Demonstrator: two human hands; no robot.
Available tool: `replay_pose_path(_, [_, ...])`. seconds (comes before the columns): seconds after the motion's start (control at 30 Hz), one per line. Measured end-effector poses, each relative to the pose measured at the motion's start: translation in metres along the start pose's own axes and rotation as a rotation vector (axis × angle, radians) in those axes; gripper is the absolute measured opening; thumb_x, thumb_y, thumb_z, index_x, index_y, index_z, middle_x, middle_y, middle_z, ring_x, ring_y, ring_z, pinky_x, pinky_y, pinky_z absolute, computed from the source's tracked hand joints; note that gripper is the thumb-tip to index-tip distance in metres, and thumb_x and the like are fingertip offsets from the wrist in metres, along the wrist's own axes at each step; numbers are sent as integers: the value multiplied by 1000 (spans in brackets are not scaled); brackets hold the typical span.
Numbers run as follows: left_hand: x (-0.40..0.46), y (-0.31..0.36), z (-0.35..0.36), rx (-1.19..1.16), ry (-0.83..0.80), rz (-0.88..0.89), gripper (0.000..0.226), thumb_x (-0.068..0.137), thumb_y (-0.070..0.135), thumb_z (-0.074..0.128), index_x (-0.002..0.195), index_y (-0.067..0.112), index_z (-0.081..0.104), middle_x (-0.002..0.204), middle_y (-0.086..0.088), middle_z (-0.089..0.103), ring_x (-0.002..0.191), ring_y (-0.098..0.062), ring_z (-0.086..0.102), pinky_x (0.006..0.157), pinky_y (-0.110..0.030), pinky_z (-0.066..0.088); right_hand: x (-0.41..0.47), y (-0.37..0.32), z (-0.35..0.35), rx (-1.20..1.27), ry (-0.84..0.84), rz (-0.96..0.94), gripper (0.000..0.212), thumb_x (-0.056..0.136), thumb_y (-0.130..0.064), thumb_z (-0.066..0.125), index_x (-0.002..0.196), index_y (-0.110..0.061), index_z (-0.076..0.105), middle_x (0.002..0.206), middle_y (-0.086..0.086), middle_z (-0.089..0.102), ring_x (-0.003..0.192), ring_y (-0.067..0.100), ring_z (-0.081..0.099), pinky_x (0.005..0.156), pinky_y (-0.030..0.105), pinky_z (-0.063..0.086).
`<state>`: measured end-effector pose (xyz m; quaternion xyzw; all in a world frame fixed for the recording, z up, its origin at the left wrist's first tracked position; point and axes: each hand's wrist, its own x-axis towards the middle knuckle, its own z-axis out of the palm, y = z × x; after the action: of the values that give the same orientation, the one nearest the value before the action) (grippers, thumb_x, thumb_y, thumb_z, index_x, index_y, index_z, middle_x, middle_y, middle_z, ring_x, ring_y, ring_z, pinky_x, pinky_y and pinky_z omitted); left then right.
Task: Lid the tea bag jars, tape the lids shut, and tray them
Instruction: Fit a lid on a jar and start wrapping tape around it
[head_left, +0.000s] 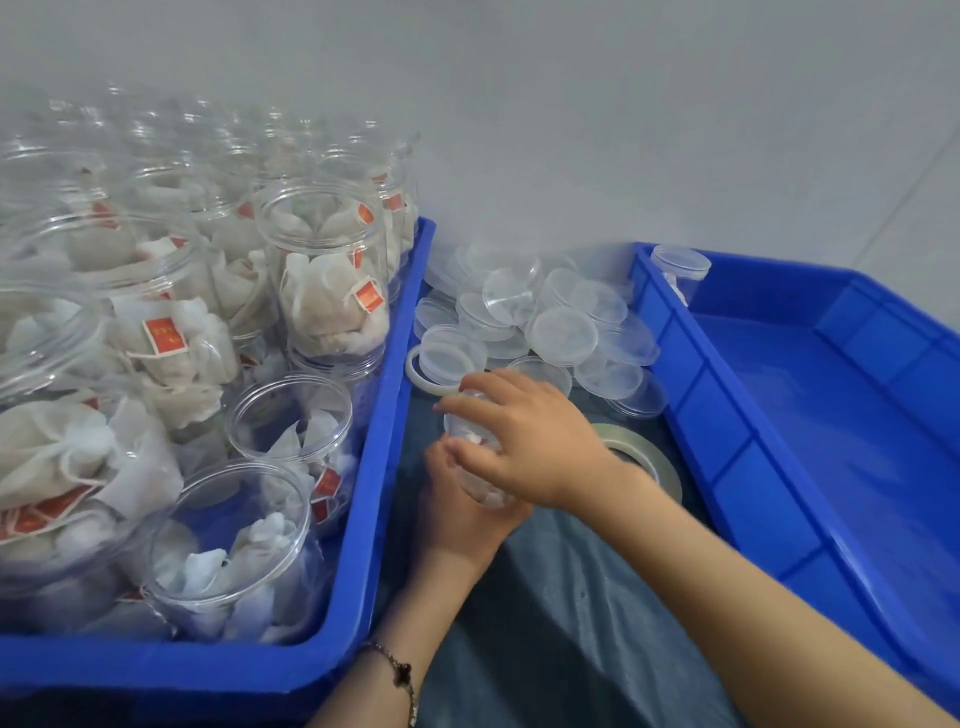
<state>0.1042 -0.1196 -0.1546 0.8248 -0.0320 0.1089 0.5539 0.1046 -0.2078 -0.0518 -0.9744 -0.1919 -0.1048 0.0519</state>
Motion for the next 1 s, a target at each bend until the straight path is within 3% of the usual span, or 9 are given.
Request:
replay_pose_path(0.07, [5, -2, 4, 112, -32, 28, 49, 60, 52, 59, 97, 29, 36, 70, 20, 39, 76, 26, 44, 60, 2, 32, 0, -9, 13, -11, 144, 106, 40, 88, -47, 48, 124, -32, 56, 124, -8, 53, 117, 16, 45, 81, 33, 34])
replay_pose_path(0.17, [9, -3, 5, 172, -87, -7, 34, 76, 37, 61, 95, 19, 39, 77, 14, 44, 87, 1, 58, 58, -9, 29, 2, -13, 20, 57, 225, 147, 43, 87, -49, 44, 126, -34, 53, 124, -9, 54, 119, 14, 43, 84, 34, 34])
replay_pose_path(0.3, [-6, -3, -4, -106, 21, -86, 77, 45, 39, 88, 106, 30, 41, 84, 27, 56, 70, 24, 53, 52, 0, 39, -10, 23, 19, 619, 368, 414, 52, 92, -48, 39, 140, -28, 39, 137, -5, 48, 128, 9, 37, 100, 27, 28])
replay_pose_path(0.4, [-12, -3, -3, -137, 1, -90, 83, 50, 35, 89, 118, 27, 42, 92, 26, 56, 76, 24, 51, 60, 1, 40, -36, 60, 38, 484, 113, 614, 66, 94, -52, 35, 148, -17, 19, 152, 6, 27, 140, 18, 21, 110, 31, 18])
replay_pose_path(0.5, [-11, 0, -5, -144, -10, -75, 83, 53, 37, 87, 121, 25, 41, 92, 29, 53, 77, 28, 49, 60, 2, 38, -67, 82, 58, 302, -215, 530, 71, 94, -54, 37, 148, -12, 17, 156, 8, 18, 142, 21, 16, 113, 33, 14])
replay_pose_path(0.57, [-13, 3, -7, -152, -11, -85, 84, 52, 39, 85, 122, 27, 40, 92, 31, 51, 79, 26, 49, 61, 0, 38, -83, 89, 68, 192, -225, 462, 78, 88, -58, 47, 147, -14, 20, 156, 4, 18, 142, 20, 18, 113, 31, 16])
replay_pose_path(0.77, [-14, 6, -9, -63, 13, -42, 84, 56, 39, 85, 126, 20, 42, 117, 6, 56, 107, -14, 54, 87, -27, 46, -101, 81, 70, -61, -43, 501, 56, 85, -62, 48, 114, -15, 51, 118, 1, 51, 113, 21, 46, 90, 30, 36])
replay_pose_path(0.9, [-22, 11, -12, 106, 62, 3, 108, 58, 48, 82, 145, 15, 27, 136, -7, 47, 123, -26, 45, 100, -42, 40, -117, 71, 57, -81, -29, 539, 40, 90, -60, 38, 89, -20, 40, 90, -3, 55, 88, 22, 56, 60, 31, 30])
replay_pose_path(1.0, [-36, 18, -13, 39, 153, 93, 112, 63, 47, 81, 146, 3, 19, 143, -20, 36, 129, -33, 39, 103, -47, 37, -130, 63, 38, 158, 87, 664, 37, 89, -59, 36, 88, -22, 36, 82, -4, 58, 72, 23, 56, 55, 34, 31])
